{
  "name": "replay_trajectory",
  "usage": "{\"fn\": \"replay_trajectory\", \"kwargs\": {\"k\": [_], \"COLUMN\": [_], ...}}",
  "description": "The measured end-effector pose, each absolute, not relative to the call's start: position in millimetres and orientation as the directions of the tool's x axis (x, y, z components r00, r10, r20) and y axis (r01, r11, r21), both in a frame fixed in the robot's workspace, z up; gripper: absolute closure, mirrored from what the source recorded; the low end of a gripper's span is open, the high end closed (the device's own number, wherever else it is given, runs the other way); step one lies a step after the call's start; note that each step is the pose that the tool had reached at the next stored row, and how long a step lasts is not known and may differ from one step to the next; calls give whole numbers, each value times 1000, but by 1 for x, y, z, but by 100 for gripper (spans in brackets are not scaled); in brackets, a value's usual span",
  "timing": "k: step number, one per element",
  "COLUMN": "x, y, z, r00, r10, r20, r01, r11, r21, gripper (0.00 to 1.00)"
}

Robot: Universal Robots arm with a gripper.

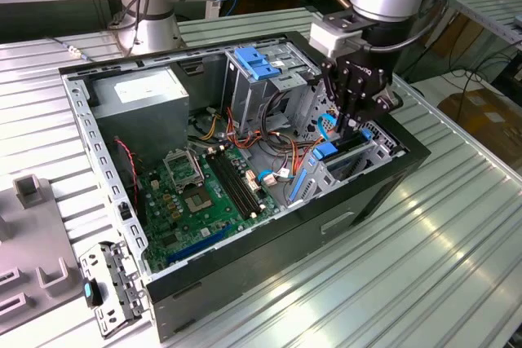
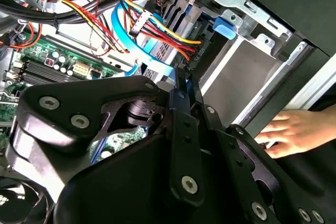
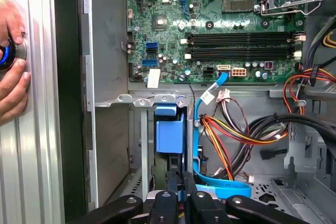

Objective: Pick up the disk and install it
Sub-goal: 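Insert the second disk wire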

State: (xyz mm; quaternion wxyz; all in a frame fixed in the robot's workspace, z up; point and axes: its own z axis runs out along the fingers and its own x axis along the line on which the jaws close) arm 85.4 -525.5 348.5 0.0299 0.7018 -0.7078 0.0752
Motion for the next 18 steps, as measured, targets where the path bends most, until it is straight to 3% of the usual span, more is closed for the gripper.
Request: {"fn": "replay_trajectory", "kwargs": {"k": [9, 18], "x": [85, 85], "y": [-535, -541], "z": [348, 347], "r00": [-13, -14], "r10": [-997, -997], "r20": [77, 73], "r01": [-998, -997], "r11": [8, 8], "r21": [-65, -73], "gripper": [84, 84]}}
